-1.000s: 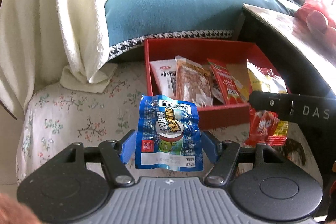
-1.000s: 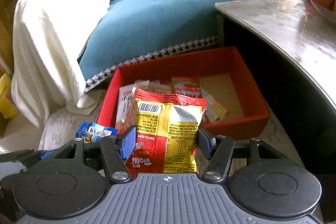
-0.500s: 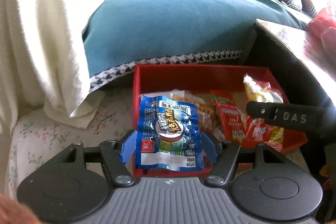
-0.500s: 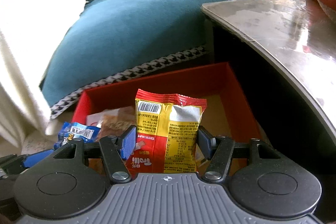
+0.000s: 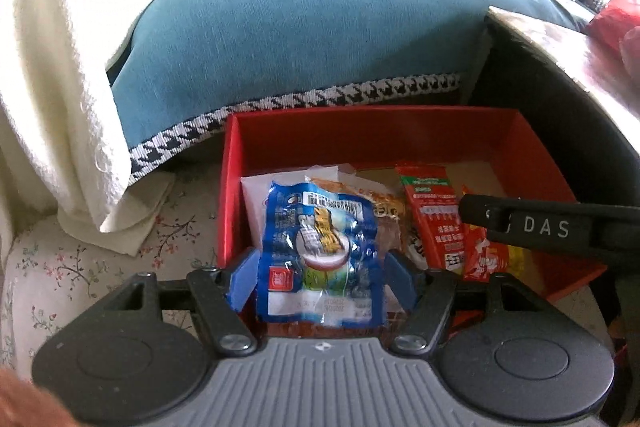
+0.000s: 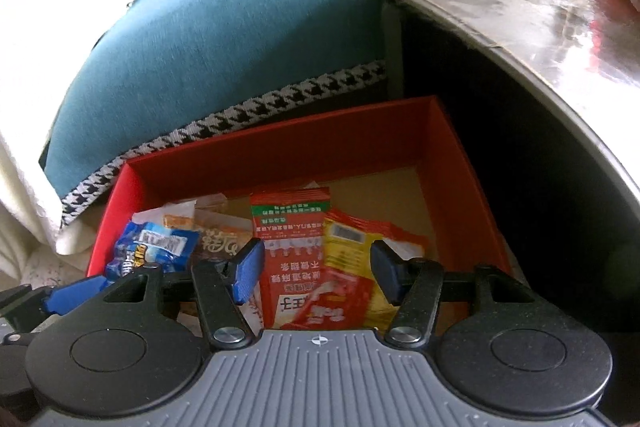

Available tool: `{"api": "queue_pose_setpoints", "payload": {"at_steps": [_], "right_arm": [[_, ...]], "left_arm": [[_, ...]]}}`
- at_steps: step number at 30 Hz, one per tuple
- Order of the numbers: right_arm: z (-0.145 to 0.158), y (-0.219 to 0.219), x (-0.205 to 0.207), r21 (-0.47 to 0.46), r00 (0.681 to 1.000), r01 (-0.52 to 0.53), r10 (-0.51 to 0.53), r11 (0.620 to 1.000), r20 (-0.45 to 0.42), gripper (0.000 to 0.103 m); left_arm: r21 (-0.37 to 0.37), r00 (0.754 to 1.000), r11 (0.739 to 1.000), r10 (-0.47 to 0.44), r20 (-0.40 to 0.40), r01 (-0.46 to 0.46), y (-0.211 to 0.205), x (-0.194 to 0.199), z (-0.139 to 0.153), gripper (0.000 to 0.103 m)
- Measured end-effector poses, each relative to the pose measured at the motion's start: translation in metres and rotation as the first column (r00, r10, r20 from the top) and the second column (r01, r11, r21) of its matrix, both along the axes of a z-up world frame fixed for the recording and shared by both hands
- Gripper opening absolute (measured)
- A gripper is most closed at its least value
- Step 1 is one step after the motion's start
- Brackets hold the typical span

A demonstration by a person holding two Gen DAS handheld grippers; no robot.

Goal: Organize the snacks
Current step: 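Lower both snacks into the red box and open both tools, then move both tools back from the red box over the remaining snacks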

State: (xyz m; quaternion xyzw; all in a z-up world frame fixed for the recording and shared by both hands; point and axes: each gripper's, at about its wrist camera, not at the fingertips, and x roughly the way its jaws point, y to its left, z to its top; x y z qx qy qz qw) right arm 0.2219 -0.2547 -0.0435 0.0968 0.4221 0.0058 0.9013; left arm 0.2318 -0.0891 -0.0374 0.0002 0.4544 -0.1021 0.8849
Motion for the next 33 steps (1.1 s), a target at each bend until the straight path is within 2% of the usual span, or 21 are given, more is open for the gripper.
{"api": "queue_pose_setpoints", "payload": {"at_steps": [1,4,13,16,21,29,33], "right_arm": [[0.002,-0.002,-0.001,0.005,1.0,0.003,-0.003,1.0,0.004,0.066],[0.006,-0.006,-0.006,0.016,1.0,0.01,-0.01,1.0,0.012,0.067],[0.012,-0.004,-0.017,0.013,1.0,0.0,0.0,1.0,0.021,0.069],[0.017,-0.005,-0.025,0.012,0.999,-0.002,0.002,1.0,0.032,0.074],[0.021,-0.009,-0.042,0.008,0.999,-0.004,0.004,1.0,0.036,0.075],[0.018,-0.021,-0.077,0.006,1.0,0.007,-0.007,1.0,0.01,0.079],[0.012,-0.031,-0.094,0.001,1.0,0.013,-0.013,1.0,-0.017,0.082]], "left_arm": [[-0.003,1.0,1.0,0.003,0.006,-0.003,0.0,-0.001,0.002,0.07],[0.01,1.0,1.0,-0.002,0.021,0.002,-0.001,-0.004,0.005,0.072],[0.025,1.0,1.0,-0.006,0.026,0.006,-0.002,-0.015,0.009,0.072],[0.016,0.999,1.0,-0.014,0.033,0.013,-0.002,-0.021,0.014,0.072],[0.0,0.999,1.0,-0.029,0.041,0.029,-0.001,-0.034,0.022,0.072],[-0.022,0.997,0.997,-0.072,0.026,0.072,-0.005,-0.06,0.026,0.072],[-0.01,0.994,0.994,-0.11,0.01,0.11,-0.007,-0.081,0.021,0.073]]}}
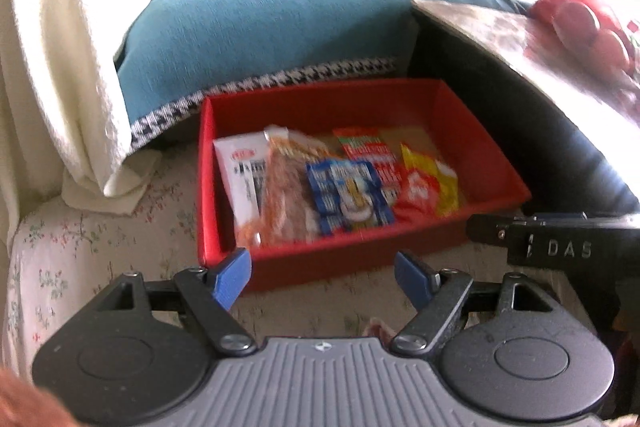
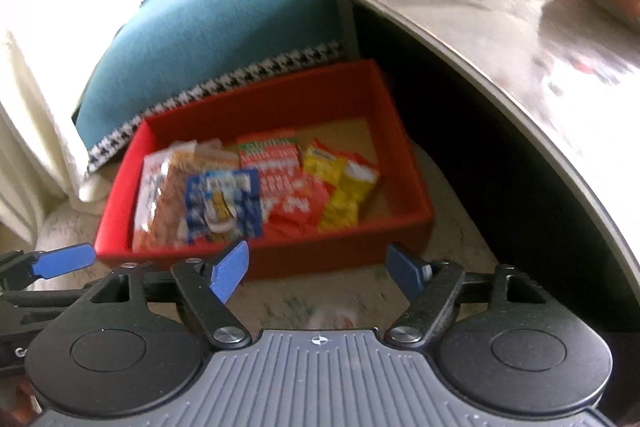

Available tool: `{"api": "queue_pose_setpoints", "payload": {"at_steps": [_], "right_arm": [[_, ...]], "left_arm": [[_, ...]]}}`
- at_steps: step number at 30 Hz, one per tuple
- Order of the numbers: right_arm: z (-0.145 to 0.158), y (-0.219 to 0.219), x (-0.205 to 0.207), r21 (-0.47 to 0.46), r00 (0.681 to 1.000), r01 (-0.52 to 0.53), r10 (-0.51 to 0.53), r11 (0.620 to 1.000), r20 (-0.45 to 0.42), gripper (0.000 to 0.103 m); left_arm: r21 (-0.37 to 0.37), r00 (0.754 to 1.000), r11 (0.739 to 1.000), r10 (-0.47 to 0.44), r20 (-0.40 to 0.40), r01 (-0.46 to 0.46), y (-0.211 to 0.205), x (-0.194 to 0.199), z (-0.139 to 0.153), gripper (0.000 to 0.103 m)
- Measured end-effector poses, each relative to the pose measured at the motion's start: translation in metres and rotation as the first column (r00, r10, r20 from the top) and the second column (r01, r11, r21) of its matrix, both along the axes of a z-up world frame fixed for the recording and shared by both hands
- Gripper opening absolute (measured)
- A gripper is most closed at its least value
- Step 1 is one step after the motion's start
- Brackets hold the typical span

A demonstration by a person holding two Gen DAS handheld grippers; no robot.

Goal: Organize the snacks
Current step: 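Move both tools back from the red box over the remaining snacks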

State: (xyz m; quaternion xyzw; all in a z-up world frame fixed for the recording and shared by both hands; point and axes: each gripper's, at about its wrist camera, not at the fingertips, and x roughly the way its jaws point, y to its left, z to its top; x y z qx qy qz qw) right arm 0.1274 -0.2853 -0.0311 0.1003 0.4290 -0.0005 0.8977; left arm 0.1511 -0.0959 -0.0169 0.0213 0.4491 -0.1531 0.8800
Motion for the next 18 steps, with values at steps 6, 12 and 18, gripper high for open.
{"api": "queue_pose_setpoints", "payload": {"at_steps": [6,12,18], "right_arm": [[-0.019,-0.016,-0.015,-0.014,0.998,0.008,-0.009,1.0,-0.069,0.082],[-0.026,-0.028,-0.017,0.021,0.995,0.023,-0.021,1.0,-0.1,0.085],[-0.031,-0.026,-0.017,0.015,0.993,-0.02,0.022,1.0,-0.119,0.085]], "left_arm": [[0.013,0.996,0.999,-0.04,-0.083,0.041,-0.003,-0.023,-0.019,0.073],[-0.043,0.967,0.999,-0.01,-0.254,-0.001,-0.003,-0.041,-0.047,0.073],[-0.124,0.912,0.972,0.14,-0.386,-0.202,-0.01,-0.046,-0.067,0.075]]}}
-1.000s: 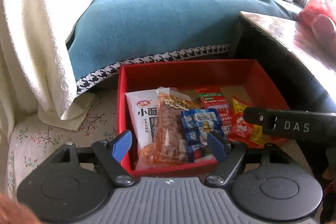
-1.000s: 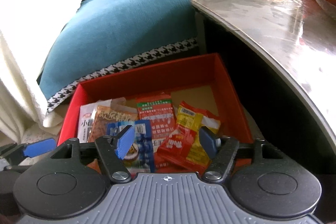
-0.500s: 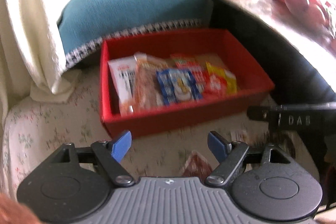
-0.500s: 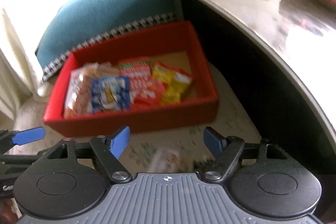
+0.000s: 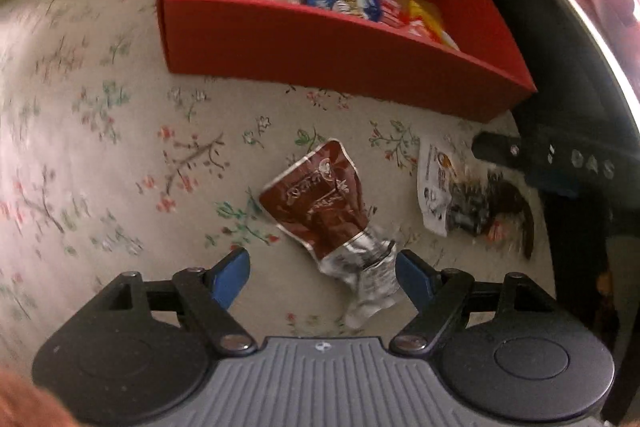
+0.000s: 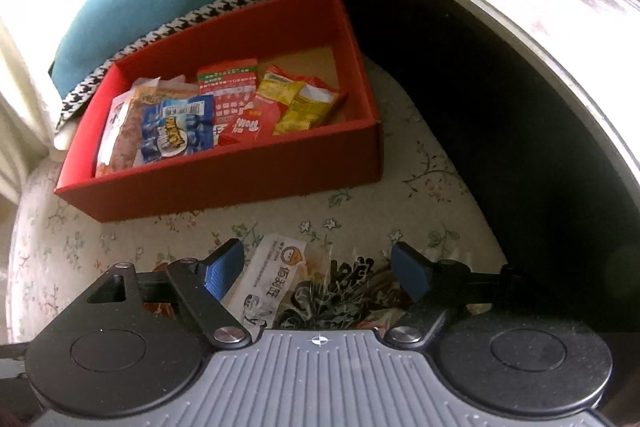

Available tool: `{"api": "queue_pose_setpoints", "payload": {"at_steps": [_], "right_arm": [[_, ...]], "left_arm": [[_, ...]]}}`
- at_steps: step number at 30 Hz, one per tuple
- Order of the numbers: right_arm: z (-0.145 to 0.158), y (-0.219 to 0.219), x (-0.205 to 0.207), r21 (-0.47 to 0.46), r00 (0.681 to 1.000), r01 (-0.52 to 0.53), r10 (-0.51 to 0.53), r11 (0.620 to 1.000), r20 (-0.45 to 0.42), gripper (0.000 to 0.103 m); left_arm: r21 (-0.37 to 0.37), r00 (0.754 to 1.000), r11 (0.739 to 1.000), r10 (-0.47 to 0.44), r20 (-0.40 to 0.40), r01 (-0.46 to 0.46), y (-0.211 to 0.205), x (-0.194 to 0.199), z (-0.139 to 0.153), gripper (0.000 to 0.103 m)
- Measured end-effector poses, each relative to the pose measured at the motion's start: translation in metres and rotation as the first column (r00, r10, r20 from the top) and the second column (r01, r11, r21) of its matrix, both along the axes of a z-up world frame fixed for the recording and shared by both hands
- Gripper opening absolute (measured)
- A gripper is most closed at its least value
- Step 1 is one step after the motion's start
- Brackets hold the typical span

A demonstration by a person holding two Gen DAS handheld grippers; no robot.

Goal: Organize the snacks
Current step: 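Move both tools back from the red box over the remaining snacks, then close the left tool on the brown meat pouch while the right tool grasps the clear kelp bag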

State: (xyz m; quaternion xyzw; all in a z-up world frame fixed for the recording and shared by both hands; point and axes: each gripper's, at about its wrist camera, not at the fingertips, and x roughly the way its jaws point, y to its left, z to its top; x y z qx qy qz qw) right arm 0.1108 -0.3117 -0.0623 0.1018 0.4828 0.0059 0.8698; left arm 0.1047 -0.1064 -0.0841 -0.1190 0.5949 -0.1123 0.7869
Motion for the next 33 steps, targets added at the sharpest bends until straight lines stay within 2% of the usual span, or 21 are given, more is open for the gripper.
{"api": "queue_pose_setpoints", "payload": {"at_steps": [4,5,9,10,12,14,15,16,17,18,20,23,25,27,29,31,33], "right_arm": [[0.003,-0.01,0.0,0.029,1.0,0.01,-0.01,1.0,0.013,0.086],[0.004,-0.012,0.0,0.038,1.0,0.015,-0.015,0.999,0.017,0.086],[0.006,-0.018,0.0,0.068,1.0,0.012,-0.014,0.998,0.027,0.086],[0.006,-0.018,0.0,0.074,1.0,0.0,-0.002,0.997,0.026,0.086],[0.003,-0.018,0.0,0.077,0.999,-0.033,0.032,0.996,0.016,0.086],[-0.002,-0.019,0.0,0.069,0.998,-0.057,0.058,0.996,-0.01,0.087],[-0.006,-0.019,0.001,0.072,0.997,-0.076,0.078,0.995,-0.026,0.087],[-0.01,-0.018,0.001,0.069,0.995,-0.09,0.092,0.994,-0.035,0.087],[-0.012,-0.017,0.001,0.057,0.994,-0.101,0.104,0.993,-0.042,0.088],[-0.014,-0.016,0.002,0.034,0.992,-0.122,0.123,0.992,-0.039,0.089],[-0.016,-0.016,0.007,0.027,0.989,-0.141,0.142,0.99,-0.038,0.093],[-0.02,-0.017,0.012,0.045,0.987,-0.145,0.148,0.988,-0.063,0.097],[-0.021,-0.017,0.007,0.12,0.986,-0.133,0.144,0.984,-0.087,0.097],[-0.022,-0.013,-0.006,0.24,0.979,-0.147,0.177,0.96,-0.106,0.096],[-0.018,-0.003,-0.02,0.276,0.966,-0.2,0.236,0.94,-0.105,0.096],[-0.012,0.005,-0.033,0.242,0.958,-0.229,0.262,0.943,-0.115,0.096],[-0.003,0.018,-0.047,0.092,0.939,-0.305,0.316,0.948,-0.136,0.096]], "left_arm": [[0.011,0.996,0.996,0.084,0.002,-0.084,-0.021,-0.003,-0.001,0.08],[0.034,0.994,0.994,0.104,0.016,-0.104,-0.027,-0.003,-0.001,0.081],[0.132,0.993,0.987,0.079,0.083,-0.09,-0.047,-0.007,-0.003,0.08],[0.153,0.994,0.986,0.056,0.099,-0.071,-0.05,-0.01,-0.003,0.078],[0.2,0.992,0.98,-0.002,0.126,-0.023,-0.053,-0.015,-0.002,0.066],[0.234,0.987,0.971,-0.079,0.141,0.044,-0.05,-0.02,0.0,0.046],[0.247,0.983,0.967,-0.107,0.148,0.069,-0.047,-0.022,0.001,0.045],[0.241,0.98,0.966,-0.133,0.147,0.095,-0.04,-0.022,0.003,0.044],[0.243,0.98,0.963,-0.151,0.133,0.116,-0.032,-0.022,0.004,0.034],[0.247,0.978,0.96,-0.166,0.129,0.13,-0.023,-0.023,0.006,0.032],[0.265,0.974,0.951,-0.195,0.118,0.158,-0.009,-0.024,0.007,0.032],[0.253,0.973,0.951,-0.209,0.097,0.179,0.008,-0.022,0.006,0.031],[0.271,0.97,0.944,-0.221,0.102,0.186,0.017,-0.021,0.006,0.031],[0.247,0.966,0.946,-0.239,0.098,0.209,0.024,-0.019,0.006,0.031],[0.23,0.962,0.946,-0.257,0.094,0.23,0.028,-0.017,0.007,0.031],[0.215,0.958,0.946,-0.269,0.096,0.244,0.032,-0.016,0.007,0.031],[0.197,0.957,0.948,-0.273,0.101,0.25,0.034,-0.016,0.006,0.03]]}}
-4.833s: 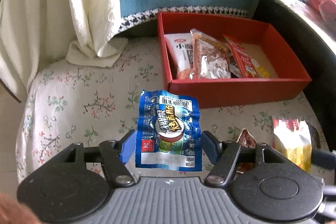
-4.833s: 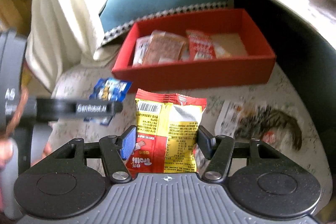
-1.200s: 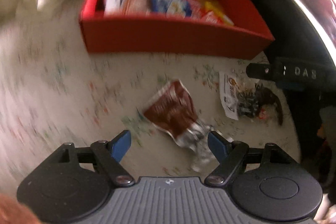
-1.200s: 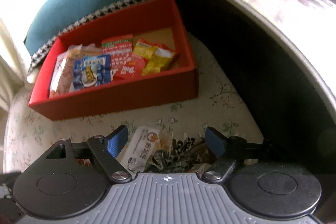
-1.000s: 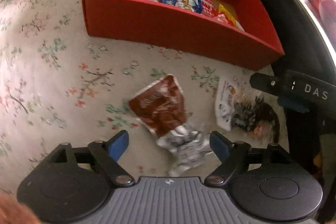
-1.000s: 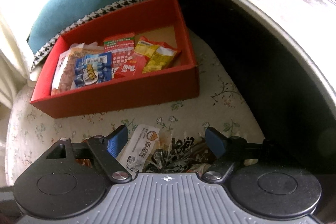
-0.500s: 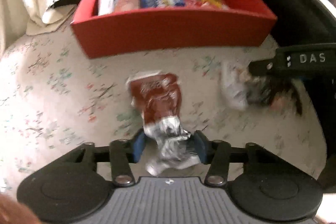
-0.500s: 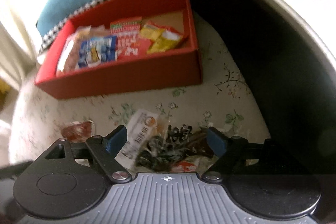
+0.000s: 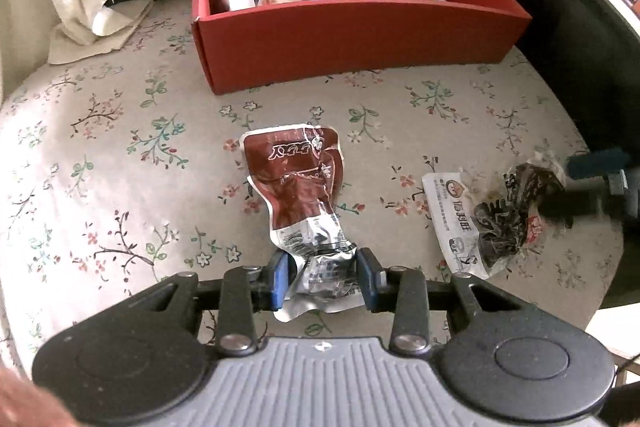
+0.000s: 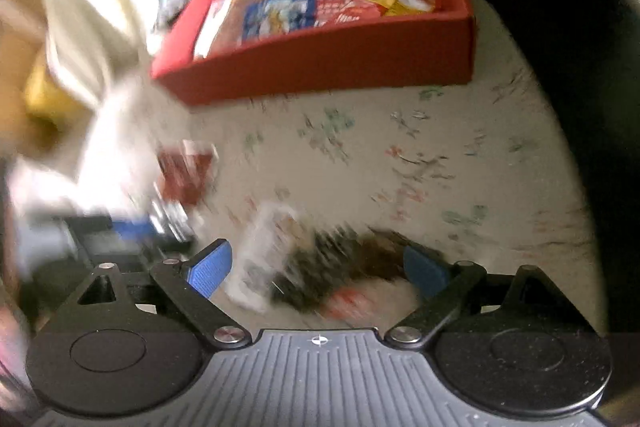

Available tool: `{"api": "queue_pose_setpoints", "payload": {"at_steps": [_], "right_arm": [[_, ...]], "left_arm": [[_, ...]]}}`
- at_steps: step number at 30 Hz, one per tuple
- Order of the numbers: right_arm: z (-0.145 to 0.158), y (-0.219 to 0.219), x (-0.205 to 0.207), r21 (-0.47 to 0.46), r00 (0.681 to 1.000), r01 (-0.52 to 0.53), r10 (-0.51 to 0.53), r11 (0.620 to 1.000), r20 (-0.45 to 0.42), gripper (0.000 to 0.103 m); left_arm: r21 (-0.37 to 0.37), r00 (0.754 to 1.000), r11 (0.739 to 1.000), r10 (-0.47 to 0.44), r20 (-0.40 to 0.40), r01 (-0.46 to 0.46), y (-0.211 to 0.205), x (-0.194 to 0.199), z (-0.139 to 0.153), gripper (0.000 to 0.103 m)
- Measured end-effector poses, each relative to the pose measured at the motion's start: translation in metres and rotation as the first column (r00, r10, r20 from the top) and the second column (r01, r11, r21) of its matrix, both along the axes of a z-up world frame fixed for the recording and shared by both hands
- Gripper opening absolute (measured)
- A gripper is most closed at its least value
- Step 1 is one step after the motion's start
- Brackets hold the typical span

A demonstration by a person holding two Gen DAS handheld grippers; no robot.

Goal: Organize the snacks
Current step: 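Close the left tool on the brown meat pouch while the right tool grasps the clear kelp bag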

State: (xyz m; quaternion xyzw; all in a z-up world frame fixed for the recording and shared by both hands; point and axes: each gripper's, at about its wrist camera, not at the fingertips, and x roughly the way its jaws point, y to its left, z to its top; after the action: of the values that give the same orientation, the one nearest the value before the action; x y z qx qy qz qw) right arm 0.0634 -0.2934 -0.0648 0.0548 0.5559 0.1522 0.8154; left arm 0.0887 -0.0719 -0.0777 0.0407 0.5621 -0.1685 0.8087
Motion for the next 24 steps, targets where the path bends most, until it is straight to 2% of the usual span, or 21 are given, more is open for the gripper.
{"api": "queue_pose_setpoints", "payload": {"at_steps": [1,3,4,5,7,8,9,11,13,16,20,21,22,23,24], "right_arm": [[0.003,0.008,-0.007,-0.098,0.998,-0.058,0.059,0.993,0.007,0.096],[0.005,0.025,-0.018,-0.304,0.979,-0.187,0.202,0.934,0.019,0.096],[0.003,0.036,-0.024,-0.399,0.955,-0.267,0.296,0.877,0.012,0.095],[0.001,0.046,-0.027,-0.456,0.921,-0.349,0.39,0.819,-0.006,0.095],[-0.004,0.061,-0.028,-0.485,0.847,-0.485,0.53,0.728,-0.051,0.095],[-0.008,0.065,-0.024,-0.481,0.818,-0.53,0.571,0.698,-0.073,0.095],[-0.013,0.07,-0.017,-0.478,0.797,-0.561,0.598,0.676,-0.089,0.095],[-0.024,0.076,-0.002,-0.478,0.776,-0.592,0.619,0.649,-0.121,0.095],[-0.033,0.073,0.011,-0.454,0.778,-0.595,0.617,0.663,-0.12,0.096],[-0.039,0.063,0.02,-0.371,0.839,-0.529,0.536,0.763,-0.094,0.096],[-0.038,0.048,0.0,-0.37,0.927,-0.36,0.374,0.856,-0.037,0.091],[-0.037,0.048,-0.006,-0.381,0.932,-0.344,0.36,0.858,-0.032,0.088],[-0.037,0.047,-0.013,-0.385,0.931,-0.345,0.363,0.856,-0.029,0.087],[-0.037,0.048,-0.019,-0.405,0.928,-0.348,0.371,0.845,-0.024,0.087],[-0.036,0.047,-0.021,-0.415,0.932,-0.339,0.361,0.844,-0.026,0.087]], "left_arm": [[-0.01,1.0,1.0,-0.005,-0.003,0.005,0.002,0.0,0.0,0.03],[-0.018,1.0,1.0,-0.021,-0.009,0.021,0.003,0.001,0.0,0.03],[-0.026,1.0,0.999,-0.019,-0.012,0.019,0.005,0.001,0.0,0.03],[-0.03,1.0,0.999,-0.02,-0.015,0.02,0.006,0.002,0.0,0.03],[-0.028,0.999,0.999,-0.027,-0.019,0.027,0.005,0.002,0.0,0.03],[-0.029,0.999,0.999,-0.029,-0.02,0.028,0.005,0.001,0.0,0.03],[-0.027,0.999,0.999,-0.035,-0.02,0.034,0.004,0.0,-0.001,0.03],[-0.026,0.999,0.999,-0.042,-0.02,0.042,0.004,-0.002,0.0,0.03],[-0.03,0.998,0.998,-0.059,-0.022,0.058,0.003,-0.001,-0.001,0.032],[-0.07,0.997,0.995,-0.075,-0.036,0.072,0.003,0.002,-0.004,0.045],[-0.1,0.997,0.994,-0.058,-0.055,0.052,0.007,0.006,-0.003,0.047],[-0.094,0.997,0.994,-0.06,-0.054,0.054,0.004,0.006,-0.003,0.049],[-0.09,0.996,0.994,-0.066,-0.059,0.061,-0.001,0.007,-0.003,0.06],[-0.095,0.995,0.993,-0.078,-0.065,0.072,-0.007,0.008,-0.004,0.077],[-0.091,0.994,0.993,-0.086,-0.064,0.08,-0.013,0.009,-0.005,0.081]]}}
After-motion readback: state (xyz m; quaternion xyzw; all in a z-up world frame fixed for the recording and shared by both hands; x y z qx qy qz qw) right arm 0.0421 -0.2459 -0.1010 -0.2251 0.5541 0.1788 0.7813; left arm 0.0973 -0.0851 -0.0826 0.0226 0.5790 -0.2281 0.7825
